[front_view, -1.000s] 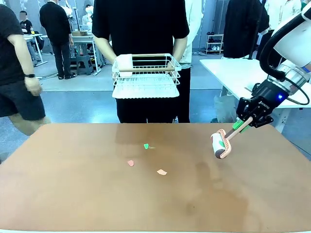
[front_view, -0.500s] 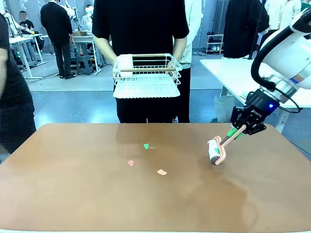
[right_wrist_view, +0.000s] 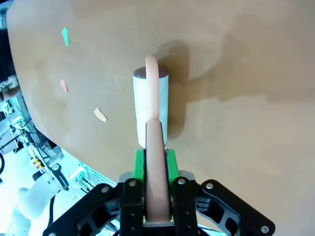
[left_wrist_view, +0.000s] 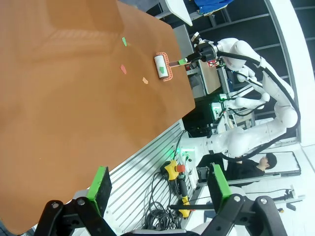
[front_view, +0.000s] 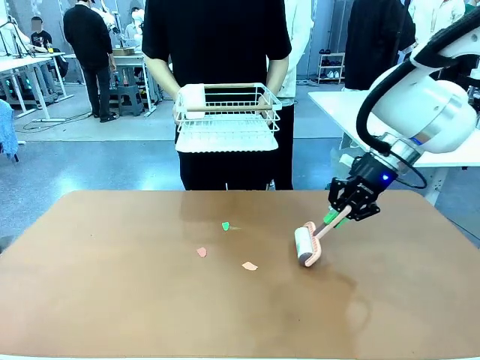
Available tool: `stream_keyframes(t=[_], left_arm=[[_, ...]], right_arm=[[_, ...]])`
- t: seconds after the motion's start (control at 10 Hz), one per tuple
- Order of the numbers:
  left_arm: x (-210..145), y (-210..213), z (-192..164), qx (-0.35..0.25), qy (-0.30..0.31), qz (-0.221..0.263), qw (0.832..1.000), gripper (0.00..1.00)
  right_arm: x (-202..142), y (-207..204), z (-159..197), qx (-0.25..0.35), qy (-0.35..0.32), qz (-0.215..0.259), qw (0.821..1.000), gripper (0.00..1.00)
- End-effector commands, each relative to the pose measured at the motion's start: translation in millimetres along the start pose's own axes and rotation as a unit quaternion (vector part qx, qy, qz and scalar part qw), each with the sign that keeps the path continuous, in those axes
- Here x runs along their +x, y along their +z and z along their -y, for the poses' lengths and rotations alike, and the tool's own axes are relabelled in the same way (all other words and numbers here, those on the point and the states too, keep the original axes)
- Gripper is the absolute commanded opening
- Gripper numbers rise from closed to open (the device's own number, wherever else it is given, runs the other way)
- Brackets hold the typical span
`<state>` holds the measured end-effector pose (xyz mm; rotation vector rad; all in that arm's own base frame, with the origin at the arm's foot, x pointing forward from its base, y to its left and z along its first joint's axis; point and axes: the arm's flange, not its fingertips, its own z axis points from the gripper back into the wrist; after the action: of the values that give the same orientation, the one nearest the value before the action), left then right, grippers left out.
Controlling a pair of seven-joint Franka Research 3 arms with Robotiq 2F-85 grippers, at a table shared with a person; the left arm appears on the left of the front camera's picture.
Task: Clean the table.
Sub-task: Clean the table with the Lint Roller when the human lifts the Dish drying rack.
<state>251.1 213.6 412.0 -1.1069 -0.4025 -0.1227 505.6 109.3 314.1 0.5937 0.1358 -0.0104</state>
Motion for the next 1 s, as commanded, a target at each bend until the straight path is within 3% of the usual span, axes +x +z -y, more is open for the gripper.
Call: stream_keyframes(t=[0.0, 0.2, 0.4, 0.9], left_arm=[[-2.7, 1.5, 1.0, -0.01, -0.014, 0.006, 1.0, 1.0], [-2.7, 1.5, 1.0, -0.01, -0.014, 0.006, 1.0, 1.0], [-2.7, 1.5, 1.0, -0.01, -0.014, 0.006, 1.0, 1.0], [-2.7, 1.5, 1.0, -0.01, -0.014, 0.006, 1.0, 1.0]], right_arm=[[3.1, -37.8, -17.5, -0.011, 0.005, -0.033, 0.999, 0.21], [5.5, -61.1, -42.6, -0.017, 0.017, -0.052, 0.998, 0.21], [4.7, -76.3, -66.3, 0.0, 0.012, -0.04, 0.999, 0.21], [-16.3, -139.8, -115.3, -0.043, 0.061, -0.102, 0.992, 0.21]])
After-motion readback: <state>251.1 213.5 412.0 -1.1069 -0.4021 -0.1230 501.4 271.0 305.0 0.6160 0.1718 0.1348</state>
